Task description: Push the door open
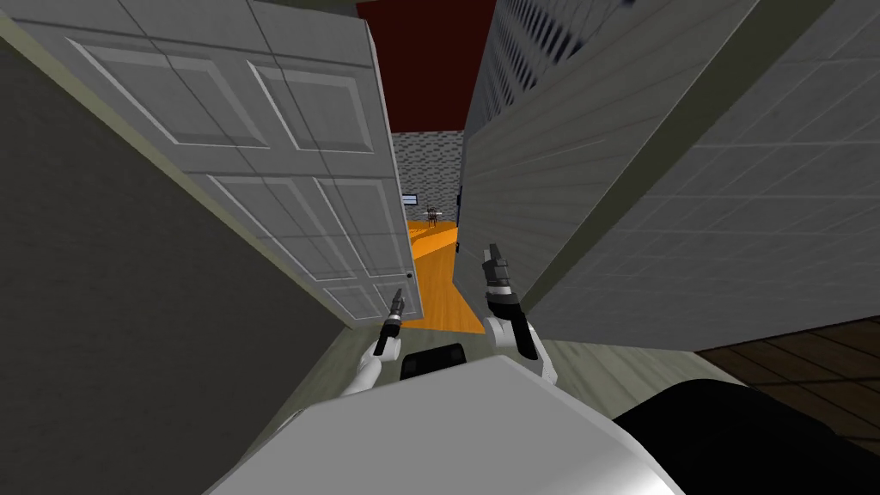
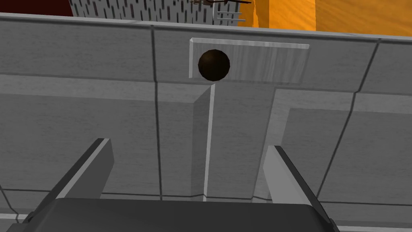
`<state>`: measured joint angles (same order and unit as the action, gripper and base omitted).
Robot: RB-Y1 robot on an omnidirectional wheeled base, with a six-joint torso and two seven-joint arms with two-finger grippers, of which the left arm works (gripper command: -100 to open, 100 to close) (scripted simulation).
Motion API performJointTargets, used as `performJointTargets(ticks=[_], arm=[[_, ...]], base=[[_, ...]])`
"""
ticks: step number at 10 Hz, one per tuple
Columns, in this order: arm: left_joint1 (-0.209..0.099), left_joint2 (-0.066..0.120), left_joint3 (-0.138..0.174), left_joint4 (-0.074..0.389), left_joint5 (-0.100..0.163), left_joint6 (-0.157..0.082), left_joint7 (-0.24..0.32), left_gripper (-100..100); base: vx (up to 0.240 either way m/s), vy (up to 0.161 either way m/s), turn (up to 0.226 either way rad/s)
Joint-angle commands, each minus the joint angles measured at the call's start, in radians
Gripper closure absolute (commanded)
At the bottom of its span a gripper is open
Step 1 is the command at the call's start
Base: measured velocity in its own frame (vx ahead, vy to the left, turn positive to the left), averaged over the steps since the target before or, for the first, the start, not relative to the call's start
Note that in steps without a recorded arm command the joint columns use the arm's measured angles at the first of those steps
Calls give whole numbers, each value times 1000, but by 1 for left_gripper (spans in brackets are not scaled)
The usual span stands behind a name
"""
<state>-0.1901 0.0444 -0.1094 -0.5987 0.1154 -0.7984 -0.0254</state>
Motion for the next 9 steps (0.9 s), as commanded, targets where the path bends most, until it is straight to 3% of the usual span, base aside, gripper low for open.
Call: performJointTargets(ticks=[1, 5, 9], arm=[[-7, 5, 3, 17, 2, -11, -1, -100], [-4, 11, 9, 22, 5, -23, -5, -100], [-1, -1, 15, 26, 9, -35, -9, -100]], base=[[162, -14, -20], [195, -26, -24], [206, -14, -26]])
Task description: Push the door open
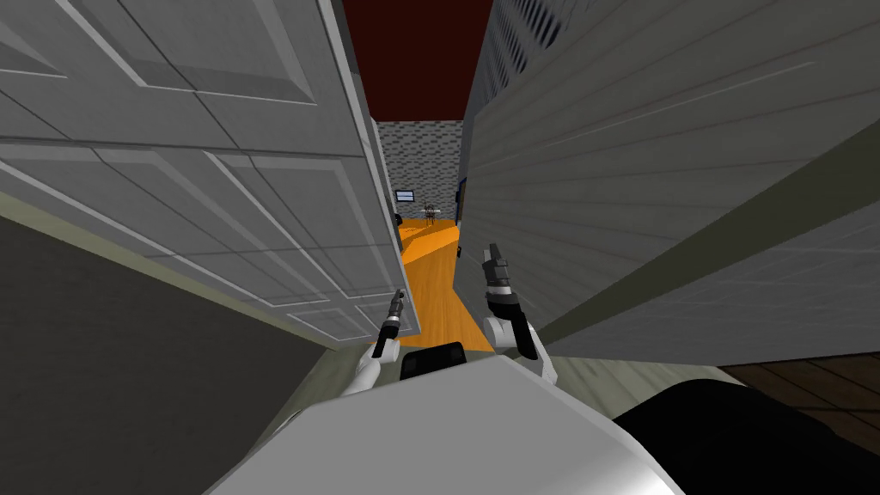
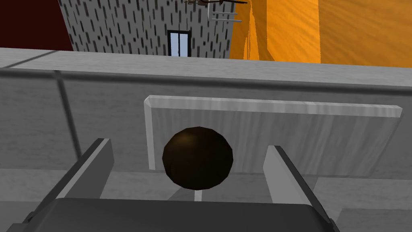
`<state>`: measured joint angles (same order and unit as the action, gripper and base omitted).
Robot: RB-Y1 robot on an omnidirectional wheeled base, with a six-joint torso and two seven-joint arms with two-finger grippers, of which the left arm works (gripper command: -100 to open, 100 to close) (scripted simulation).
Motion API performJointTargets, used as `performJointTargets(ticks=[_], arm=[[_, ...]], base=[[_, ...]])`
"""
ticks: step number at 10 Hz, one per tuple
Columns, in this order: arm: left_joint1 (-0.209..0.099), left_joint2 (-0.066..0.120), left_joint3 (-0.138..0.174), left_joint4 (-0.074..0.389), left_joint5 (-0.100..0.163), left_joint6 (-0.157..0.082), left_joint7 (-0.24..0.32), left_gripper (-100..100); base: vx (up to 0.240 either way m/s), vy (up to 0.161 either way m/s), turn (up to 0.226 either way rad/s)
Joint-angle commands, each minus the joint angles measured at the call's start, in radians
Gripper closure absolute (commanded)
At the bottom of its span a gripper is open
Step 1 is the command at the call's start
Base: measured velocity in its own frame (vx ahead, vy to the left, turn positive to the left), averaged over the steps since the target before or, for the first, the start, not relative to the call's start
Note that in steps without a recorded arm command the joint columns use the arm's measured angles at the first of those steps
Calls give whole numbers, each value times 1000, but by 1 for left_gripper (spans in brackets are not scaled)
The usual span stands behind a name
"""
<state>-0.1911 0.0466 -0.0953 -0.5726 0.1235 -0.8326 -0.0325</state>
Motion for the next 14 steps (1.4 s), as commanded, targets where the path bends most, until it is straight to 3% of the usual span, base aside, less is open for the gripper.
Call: performJointTargets(ticks=[1, 2, 7, 8, 14], arm=[[0, 0, 0, 0, 0, 0, 0, -100], [0, 0, 0, 0, 0, 0, 0, 100], [0, 0, 0, 0, 0, 0, 0, 100], [-1, 8, 10, 5, 9, 0, -12, 100], [-14, 28, 52, 19, 46, -10, -57, 100]], base=[[77, -3, 8], [-17, -2, -4], [-13, 1, -2], [90, 0, 26], [183, -11, 76]])
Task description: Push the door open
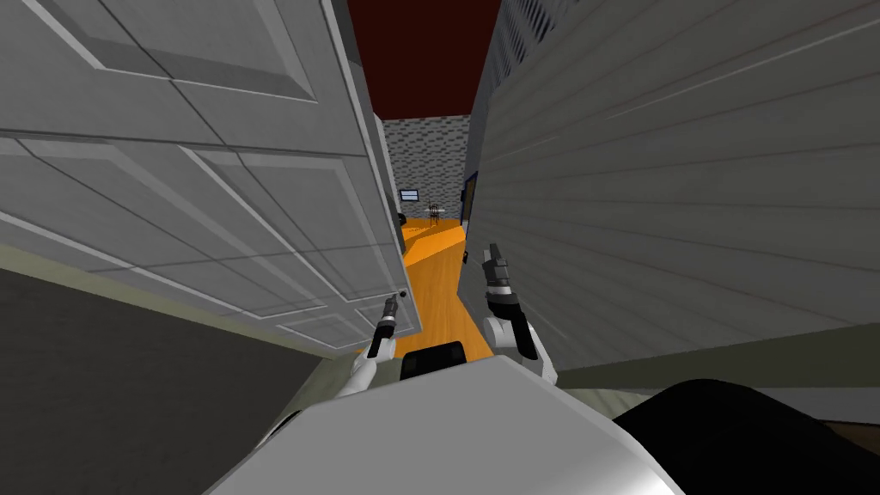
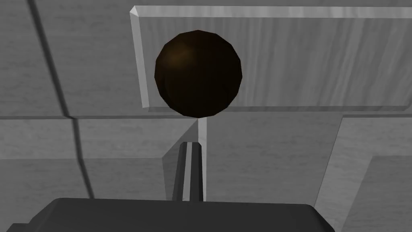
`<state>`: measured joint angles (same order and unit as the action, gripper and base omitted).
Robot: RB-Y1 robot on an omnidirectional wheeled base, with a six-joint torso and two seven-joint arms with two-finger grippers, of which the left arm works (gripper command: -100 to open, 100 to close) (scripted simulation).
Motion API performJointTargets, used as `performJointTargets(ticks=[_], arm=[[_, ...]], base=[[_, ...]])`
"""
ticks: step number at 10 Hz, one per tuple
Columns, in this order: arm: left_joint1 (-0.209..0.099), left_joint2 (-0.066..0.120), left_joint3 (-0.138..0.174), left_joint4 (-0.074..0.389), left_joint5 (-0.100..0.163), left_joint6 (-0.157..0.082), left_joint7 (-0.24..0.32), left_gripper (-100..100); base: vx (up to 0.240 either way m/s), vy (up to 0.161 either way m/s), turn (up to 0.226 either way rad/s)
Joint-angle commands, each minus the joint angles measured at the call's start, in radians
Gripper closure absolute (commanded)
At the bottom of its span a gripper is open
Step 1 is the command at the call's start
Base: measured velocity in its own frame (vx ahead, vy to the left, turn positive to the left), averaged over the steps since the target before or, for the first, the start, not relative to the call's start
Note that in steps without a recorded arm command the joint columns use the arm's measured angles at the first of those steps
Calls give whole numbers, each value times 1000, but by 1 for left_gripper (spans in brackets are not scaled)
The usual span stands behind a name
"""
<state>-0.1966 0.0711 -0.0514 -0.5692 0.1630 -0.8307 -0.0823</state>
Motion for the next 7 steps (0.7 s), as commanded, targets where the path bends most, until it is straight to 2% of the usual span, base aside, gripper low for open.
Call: performJointTargets(ticks=[1, 4, 7], arm=[[0, -4, 1, -3, 4, 5, 1, -100], [0, -12, 3, -6, 8, 11, 2, -100], [0, -39, 5, -12, 15, 21, 4, -100]], base=[[-45, -40, 78], [-180, -59, 24], [-270, -123, 55]])
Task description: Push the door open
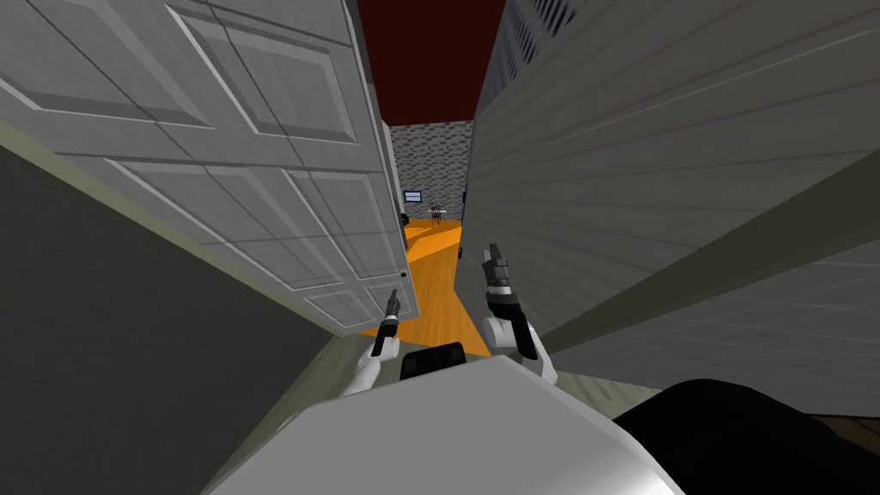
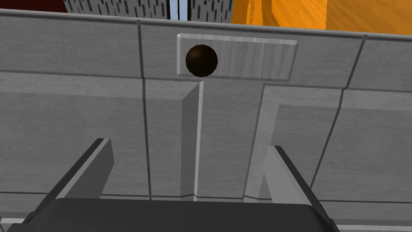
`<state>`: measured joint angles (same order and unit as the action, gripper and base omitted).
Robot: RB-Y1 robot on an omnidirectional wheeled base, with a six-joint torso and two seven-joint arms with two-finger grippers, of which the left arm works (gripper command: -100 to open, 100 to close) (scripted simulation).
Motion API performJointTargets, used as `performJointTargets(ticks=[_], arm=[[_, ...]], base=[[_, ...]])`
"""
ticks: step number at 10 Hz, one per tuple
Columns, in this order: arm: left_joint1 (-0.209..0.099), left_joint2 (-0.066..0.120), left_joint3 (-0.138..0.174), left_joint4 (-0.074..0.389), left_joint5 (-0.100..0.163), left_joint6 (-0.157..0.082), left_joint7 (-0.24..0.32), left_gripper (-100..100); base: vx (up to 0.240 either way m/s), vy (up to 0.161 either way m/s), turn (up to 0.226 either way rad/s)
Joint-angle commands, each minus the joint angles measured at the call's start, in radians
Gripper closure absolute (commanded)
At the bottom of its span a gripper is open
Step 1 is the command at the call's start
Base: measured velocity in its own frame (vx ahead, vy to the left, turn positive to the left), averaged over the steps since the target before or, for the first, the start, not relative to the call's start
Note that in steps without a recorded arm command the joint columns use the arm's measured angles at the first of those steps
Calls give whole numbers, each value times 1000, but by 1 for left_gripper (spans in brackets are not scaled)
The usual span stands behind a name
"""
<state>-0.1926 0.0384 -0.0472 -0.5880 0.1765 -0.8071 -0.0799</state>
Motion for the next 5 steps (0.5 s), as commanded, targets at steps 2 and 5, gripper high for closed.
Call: performJointTargets(ticks=[2, 5], arm=[[2, 8, 2, 2, 2, -5, -1, -100], [4, 14, 4, 4, 3, -12, -2, -100]], base=[[-11, -29, -14], [182, 5, -19]])
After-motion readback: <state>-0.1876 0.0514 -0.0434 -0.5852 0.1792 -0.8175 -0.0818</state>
